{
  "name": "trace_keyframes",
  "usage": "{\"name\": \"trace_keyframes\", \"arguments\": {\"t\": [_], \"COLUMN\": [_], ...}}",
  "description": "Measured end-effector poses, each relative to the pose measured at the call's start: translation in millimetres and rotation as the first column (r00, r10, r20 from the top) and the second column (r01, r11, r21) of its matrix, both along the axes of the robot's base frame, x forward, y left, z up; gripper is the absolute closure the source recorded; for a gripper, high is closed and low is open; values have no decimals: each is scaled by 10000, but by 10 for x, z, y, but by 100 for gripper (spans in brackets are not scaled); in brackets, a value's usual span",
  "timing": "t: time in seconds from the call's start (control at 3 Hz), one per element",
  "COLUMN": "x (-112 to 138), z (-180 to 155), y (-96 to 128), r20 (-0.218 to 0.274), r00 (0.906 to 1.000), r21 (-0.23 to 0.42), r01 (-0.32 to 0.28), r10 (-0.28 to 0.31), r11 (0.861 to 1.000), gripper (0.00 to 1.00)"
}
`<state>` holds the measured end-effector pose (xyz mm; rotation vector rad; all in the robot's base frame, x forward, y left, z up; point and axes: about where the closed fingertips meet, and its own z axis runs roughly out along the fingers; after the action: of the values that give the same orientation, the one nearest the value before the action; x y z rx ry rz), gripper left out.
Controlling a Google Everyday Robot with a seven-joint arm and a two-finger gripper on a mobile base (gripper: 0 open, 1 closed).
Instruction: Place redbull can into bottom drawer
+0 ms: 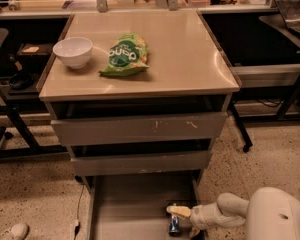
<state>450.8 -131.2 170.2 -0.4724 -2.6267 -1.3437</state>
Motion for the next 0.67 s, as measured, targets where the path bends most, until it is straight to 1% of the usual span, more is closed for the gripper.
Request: {"name": "trace_keyframes", "arguments": {"t": [0.33,0.67], "x": [-35,-101], "z": [198,668], "y": [30,-6], "r20": [102,467], "r00": [9999,9982], "r21": [-53,-219], "r01": [71,382], "r10": [-70,-372], "r11": [10000,9990], "gripper": [0,0]}}
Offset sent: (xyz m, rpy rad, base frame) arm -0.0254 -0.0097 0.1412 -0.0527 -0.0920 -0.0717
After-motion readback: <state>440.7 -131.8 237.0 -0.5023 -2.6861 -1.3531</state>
